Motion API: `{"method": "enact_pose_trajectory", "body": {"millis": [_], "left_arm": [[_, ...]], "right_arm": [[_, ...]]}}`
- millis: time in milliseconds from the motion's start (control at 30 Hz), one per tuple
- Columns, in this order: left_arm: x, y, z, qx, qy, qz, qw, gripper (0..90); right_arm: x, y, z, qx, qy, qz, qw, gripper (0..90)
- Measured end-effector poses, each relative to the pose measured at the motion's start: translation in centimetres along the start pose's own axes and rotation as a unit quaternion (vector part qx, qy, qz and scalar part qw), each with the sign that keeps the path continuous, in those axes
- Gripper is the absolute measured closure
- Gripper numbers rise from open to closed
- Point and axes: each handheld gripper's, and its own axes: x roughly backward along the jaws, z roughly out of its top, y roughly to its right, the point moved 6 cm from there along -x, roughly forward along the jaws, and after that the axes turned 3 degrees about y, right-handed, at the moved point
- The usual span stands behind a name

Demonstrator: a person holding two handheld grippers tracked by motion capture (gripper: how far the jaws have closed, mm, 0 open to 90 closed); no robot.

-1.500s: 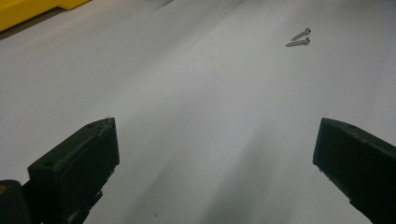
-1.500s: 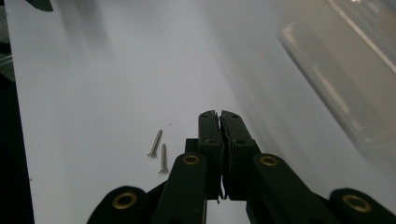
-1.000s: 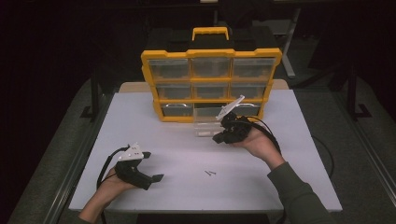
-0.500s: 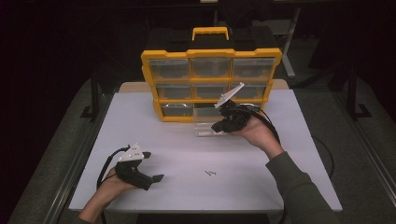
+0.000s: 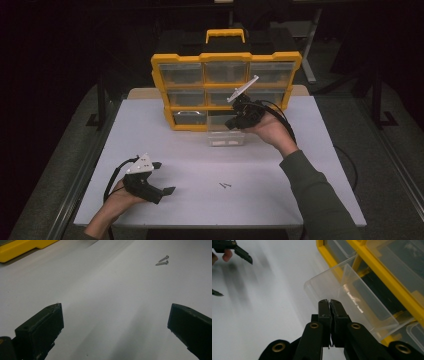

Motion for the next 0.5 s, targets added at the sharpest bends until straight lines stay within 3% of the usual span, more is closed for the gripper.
{"method": "enact_pose_trajectory", "body": {"millis": [500], "left_arm": [[-0.1, 0.1, 0.1, 0.006, 0.002, -0.003, 1.0000, 0.2]], "right_arm": [[-2.1, 1.5, 0.5, -0.001, -0.014, -0.007, 0.9999, 86.2]]}}
